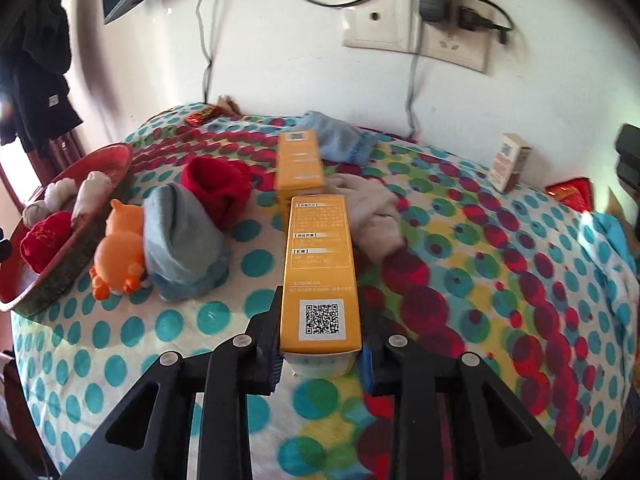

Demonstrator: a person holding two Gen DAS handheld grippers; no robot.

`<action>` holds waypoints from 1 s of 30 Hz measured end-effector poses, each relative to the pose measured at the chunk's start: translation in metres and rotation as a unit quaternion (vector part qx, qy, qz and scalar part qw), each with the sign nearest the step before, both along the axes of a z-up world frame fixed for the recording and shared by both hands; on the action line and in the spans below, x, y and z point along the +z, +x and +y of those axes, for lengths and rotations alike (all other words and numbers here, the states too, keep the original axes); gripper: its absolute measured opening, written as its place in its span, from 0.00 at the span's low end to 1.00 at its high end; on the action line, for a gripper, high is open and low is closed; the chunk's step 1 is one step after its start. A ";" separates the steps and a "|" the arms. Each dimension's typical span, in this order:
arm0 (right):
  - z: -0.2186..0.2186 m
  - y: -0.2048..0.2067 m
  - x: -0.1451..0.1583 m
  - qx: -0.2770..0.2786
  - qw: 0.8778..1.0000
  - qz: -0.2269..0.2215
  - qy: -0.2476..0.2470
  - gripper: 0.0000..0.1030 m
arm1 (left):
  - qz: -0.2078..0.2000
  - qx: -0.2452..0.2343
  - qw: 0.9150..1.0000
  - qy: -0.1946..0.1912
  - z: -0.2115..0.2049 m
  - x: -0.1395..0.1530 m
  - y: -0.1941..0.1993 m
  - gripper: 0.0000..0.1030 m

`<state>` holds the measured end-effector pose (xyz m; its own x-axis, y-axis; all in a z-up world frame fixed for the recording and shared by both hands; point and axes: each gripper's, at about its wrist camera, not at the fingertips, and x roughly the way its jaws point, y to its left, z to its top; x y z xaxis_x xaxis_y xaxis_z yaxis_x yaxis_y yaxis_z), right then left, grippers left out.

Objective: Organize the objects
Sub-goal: 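Move the right tool back to the bed and grasp the tall orange box, then grasp the light blue sock on the bed with the left tool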

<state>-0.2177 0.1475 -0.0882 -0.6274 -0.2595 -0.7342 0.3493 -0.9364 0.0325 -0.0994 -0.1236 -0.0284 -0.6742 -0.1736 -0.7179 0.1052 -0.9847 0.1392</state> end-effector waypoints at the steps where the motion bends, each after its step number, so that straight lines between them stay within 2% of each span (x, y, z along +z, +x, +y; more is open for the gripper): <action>1: 0.009 0.003 -0.001 -0.011 1.000 -0.002 -0.005 0.27 | -0.002 -0.017 1.000 0.002 0.012 0.001 -0.003 0.52; 4: 0.026 0.010 -0.001 -0.029 1.000 0.002 -0.004 0.27 | -0.014 -0.076 0.996 0.036 0.050 0.003 -0.014 0.52; 7: 0.032 0.011 -0.002 -0.037 0.999 -0.001 -0.016 0.27 | -0.026 -0.125 0.989 0.078 0.082 0.004 -0.028 0.52; 11: 0.029 0.011 -0.003 -0.037 0.999 0.000 -0.001 0.27 | -0.051 -0.156 0.981 0.104 0.116 -0.003 -0.057 0.52; 20: 0.036 0.010 -0.003 -0.037 0.999 -0.004 -0.018 0.27 | -0.108 -0.137 0.975 0.136 0.140 -0.034 -0.110 0.52; 23: 0.039 0.009 -0.003 -0.037 0.999 -0.009 -0.028 0.27 | -0.116 -0.142 0.973 0.141 0.148 -0.038 -0.124 0.52; 27: 0.043 0.005 -0.007 -0.042 0.998 -0.025 -0.042 0.27 | -0.123 -0.121 0.978 0.120 0.152 -0.047 -0.141 0.52; 30: 0.046 0.005 -0.007 -0.048 0.997 -0.027 -0.052 0.27 | -0.122 -0.120 0.975 0.143 0.147 -0.050 -0.147 0.52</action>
